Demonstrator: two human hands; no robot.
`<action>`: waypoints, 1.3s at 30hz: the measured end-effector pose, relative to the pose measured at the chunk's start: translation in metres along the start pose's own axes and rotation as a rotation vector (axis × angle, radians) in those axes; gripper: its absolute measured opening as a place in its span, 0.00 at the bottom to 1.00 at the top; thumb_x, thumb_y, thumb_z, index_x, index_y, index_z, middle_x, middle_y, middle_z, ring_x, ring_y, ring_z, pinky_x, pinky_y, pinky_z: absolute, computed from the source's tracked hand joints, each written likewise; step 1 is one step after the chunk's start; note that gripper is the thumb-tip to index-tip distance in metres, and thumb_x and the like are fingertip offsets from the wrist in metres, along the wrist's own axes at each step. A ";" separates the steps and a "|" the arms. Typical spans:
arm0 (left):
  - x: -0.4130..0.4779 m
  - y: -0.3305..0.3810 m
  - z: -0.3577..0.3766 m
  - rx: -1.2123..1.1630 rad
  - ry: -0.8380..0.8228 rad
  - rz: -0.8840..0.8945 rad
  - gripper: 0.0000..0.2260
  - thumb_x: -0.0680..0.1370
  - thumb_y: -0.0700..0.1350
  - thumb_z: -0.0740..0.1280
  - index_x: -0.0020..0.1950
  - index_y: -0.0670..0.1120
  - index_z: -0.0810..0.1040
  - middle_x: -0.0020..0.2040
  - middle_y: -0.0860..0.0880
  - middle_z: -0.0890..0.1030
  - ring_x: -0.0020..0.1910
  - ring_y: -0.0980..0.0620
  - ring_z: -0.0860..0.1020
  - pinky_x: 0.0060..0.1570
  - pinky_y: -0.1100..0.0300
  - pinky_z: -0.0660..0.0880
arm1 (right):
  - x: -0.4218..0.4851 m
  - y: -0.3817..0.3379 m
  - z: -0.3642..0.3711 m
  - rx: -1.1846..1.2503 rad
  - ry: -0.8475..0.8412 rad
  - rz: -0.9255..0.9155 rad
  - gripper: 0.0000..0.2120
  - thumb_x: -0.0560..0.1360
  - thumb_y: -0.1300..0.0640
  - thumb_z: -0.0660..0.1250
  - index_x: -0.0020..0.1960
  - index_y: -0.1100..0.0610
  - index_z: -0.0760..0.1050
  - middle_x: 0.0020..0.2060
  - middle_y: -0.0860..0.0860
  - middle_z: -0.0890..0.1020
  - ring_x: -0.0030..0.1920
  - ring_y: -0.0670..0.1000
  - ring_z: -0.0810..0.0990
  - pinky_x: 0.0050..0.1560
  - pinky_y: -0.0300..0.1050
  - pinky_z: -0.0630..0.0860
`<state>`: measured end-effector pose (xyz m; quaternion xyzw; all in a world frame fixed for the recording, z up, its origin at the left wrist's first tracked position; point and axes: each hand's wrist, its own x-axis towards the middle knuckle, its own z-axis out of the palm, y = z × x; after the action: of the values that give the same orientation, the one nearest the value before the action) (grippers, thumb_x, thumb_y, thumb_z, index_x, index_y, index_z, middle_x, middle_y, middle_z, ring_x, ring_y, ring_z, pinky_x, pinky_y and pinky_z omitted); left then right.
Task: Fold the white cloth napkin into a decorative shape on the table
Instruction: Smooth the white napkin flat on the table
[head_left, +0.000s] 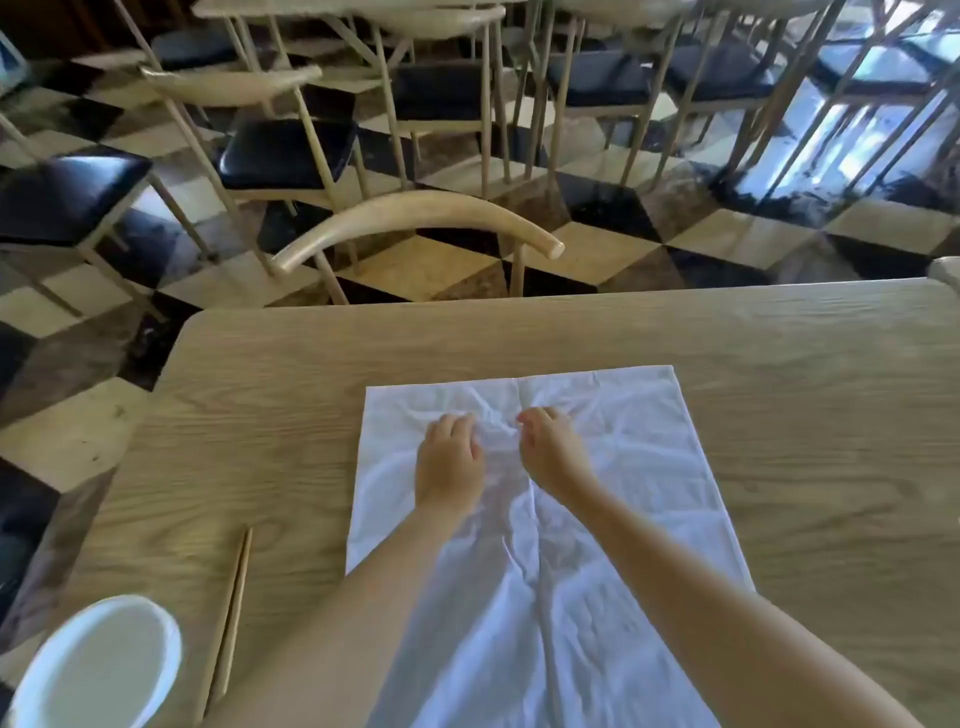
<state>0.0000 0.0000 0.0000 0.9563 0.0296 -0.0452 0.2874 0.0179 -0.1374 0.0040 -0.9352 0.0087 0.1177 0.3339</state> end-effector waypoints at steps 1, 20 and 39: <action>0.006 -0.004 0.008 0.041 0.007 0.044 0.16 0.78 0.41 0.58 0.65 0.42 0.72 0.64 0.41 0.74 0.66 0.42 0.68 0.62 0.51 0.64 | 0.002 -0.001 0.011 -0.010 0.047 -0.065 0.17 0.74 0.67 0.57 0.60 0.62 0.73 0.59 0.59 0.75 0.60 0.60 0.70 0.59 0.49 0.67; 0.045 -0.071 0.007 0.378 0.051 0.040 0.29 0.79 0.59 0.51 0.76 0.50 0.48 0.77 0.52 0.48 0.76 0.53 0.45 0.74 0.52 0.42 | 0.035 0.110 -0.031 -0.442 0.274 0.010 0.26 0.79 0.45 0.50 0.75 0.48 0.51 0.76 0.48 0.53 0.76 0.51 0.48 0.75 0.49 0.42; -0.086 -0.021 0.046 0.383 0.066 0.066 0.25 0.77 0.55 0.51 0.72 0.48 0.64 0.73 0.47 0.65 0.73 0.46 0.61 0.70 0.41 0.56 | -0.067 0.047 0.043 -0.383 0.170 -0.186 0.25 0.79 0.49 0.54 0.74 0.53 0.58 0.75 0.51 0.60 0.75 0.52 0.53 0.75 0.54 0.45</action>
<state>-0.0903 -0.0109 -0.0406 0.9949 -0.0013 -0.0093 0.1006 -0.0609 -0.1510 -0.0428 -0.9849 -0.0721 0.0066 0.1575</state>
